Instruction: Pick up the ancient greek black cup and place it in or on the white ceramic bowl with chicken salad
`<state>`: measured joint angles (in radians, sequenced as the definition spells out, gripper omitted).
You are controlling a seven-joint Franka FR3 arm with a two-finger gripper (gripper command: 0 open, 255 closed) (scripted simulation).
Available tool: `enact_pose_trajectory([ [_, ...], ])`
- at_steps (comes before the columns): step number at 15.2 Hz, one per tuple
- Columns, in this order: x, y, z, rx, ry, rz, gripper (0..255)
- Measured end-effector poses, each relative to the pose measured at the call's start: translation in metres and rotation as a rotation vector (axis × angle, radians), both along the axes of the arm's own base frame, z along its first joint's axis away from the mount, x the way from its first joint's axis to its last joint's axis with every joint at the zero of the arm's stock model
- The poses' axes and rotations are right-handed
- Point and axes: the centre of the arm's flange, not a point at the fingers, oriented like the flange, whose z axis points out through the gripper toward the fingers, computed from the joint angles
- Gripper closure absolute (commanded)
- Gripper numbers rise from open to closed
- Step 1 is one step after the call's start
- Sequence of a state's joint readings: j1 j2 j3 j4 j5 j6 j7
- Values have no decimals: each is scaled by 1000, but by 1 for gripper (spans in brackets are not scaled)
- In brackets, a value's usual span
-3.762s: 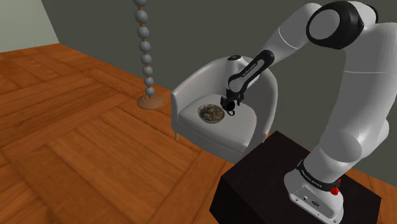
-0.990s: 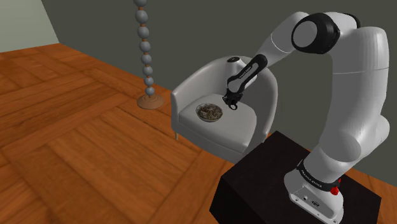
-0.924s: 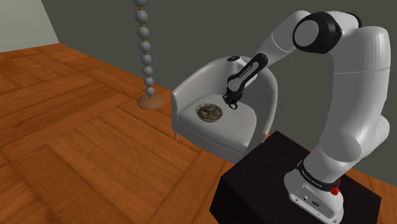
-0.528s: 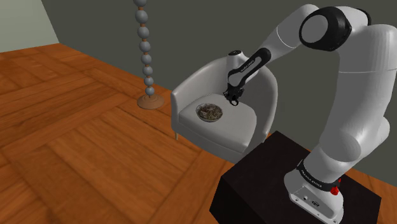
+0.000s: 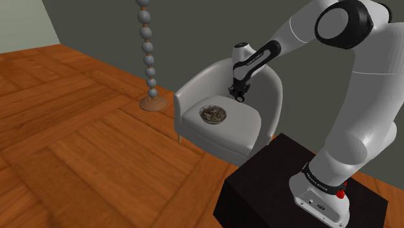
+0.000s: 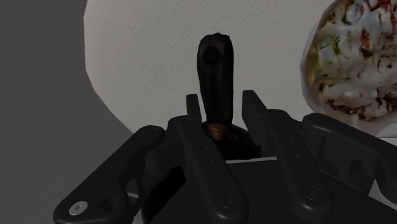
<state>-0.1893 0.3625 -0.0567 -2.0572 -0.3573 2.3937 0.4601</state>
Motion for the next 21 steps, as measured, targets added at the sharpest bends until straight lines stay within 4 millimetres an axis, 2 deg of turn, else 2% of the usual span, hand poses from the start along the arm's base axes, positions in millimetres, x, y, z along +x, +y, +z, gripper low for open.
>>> enact_pose_trajectory([
  [4,0,1,18,0,0,0,255],
  [5,1,6,20,0,0,0,255],
  [8,1,41,17,0,0,2,255],
  [10,8,65,13,0,0,1,255],
  [16,14,147,7,0,1,2,255],
  [18,15,157,-2,0,1,1,255],
  [21,14,160,-15,0,1,0,255],
])
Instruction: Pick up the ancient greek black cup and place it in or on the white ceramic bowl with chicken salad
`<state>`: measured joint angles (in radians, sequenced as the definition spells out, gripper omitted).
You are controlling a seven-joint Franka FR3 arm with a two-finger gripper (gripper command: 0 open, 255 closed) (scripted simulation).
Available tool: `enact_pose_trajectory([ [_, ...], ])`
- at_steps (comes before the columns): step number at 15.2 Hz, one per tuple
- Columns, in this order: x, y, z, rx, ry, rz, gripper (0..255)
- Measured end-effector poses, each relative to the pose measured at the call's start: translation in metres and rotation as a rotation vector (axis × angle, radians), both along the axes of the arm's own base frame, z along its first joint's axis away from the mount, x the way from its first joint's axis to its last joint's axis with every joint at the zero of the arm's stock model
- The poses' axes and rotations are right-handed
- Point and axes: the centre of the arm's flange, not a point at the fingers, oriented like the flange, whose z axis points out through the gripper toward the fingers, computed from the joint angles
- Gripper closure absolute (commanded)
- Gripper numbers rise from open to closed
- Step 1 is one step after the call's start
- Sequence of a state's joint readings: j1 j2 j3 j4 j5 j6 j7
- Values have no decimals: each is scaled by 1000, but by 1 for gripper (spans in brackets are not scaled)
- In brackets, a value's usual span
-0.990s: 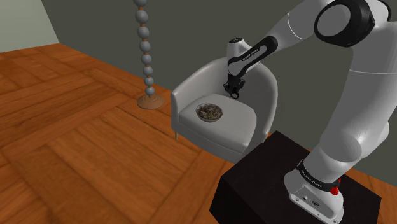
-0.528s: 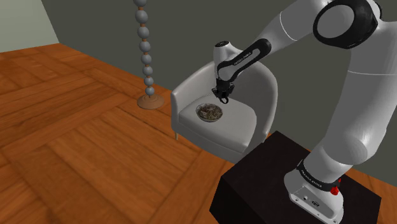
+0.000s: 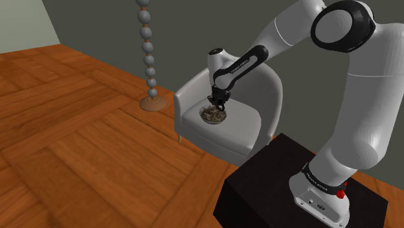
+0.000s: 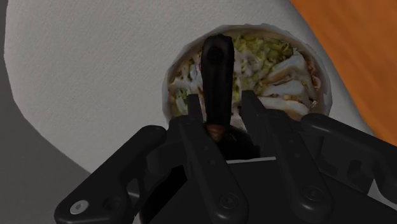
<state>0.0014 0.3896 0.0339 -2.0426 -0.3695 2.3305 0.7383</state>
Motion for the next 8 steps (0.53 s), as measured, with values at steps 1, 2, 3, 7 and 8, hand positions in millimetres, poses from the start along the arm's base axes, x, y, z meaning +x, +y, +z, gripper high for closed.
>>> enact_pose_trajectory([
  [1,0,0,-4,0,0,0,255],
  [2,0,1,-10,0,0,0,255],
  [3,0,0,-14,0,0,0,255],
  [7,0,0,-33,0,0,0,255],
  [8,0,0,-33,0,0,0,255],
])
